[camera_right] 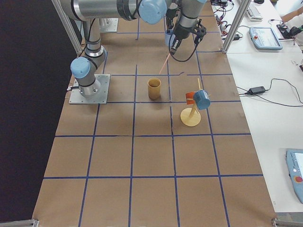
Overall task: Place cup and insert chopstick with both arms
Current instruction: 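Carry the blue cup to table center while right gripper lifts chopstick, then release the blue cup and raise the left gripper away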
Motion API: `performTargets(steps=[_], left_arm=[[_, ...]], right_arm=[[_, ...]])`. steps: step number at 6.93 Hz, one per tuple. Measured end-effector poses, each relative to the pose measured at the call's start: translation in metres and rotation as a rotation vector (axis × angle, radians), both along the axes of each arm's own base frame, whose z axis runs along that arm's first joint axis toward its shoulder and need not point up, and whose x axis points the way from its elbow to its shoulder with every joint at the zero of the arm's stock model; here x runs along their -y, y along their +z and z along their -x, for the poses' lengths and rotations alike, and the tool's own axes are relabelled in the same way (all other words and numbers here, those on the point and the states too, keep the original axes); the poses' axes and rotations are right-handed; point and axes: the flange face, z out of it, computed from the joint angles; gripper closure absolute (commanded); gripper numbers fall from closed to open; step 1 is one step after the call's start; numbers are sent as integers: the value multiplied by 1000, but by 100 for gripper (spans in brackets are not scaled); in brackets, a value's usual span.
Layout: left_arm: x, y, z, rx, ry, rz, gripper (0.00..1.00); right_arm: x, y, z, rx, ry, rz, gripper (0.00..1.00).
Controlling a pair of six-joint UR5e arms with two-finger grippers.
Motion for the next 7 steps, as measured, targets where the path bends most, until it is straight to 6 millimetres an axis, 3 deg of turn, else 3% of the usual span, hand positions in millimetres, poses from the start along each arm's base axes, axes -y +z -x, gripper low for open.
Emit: performTargets(steps=[2, 3, 4, 7], left_arm=[[5, -21, 4, 6, -4, -7, 84], [6, -26, 5, 7, -2, -7, 10], [7, -28, 6, 7, -2, -4, 0], [7, -19, 7, 0, 0, 18, 0]], right_arm=[[5, 10, -32, -15, 15, 66, 87], [10, 9, -56, -19, 17, 87, 87], [14, 5, -83, -16, 33, 103, 87], [18, -30, -166, 14, 145, 140, 88]])
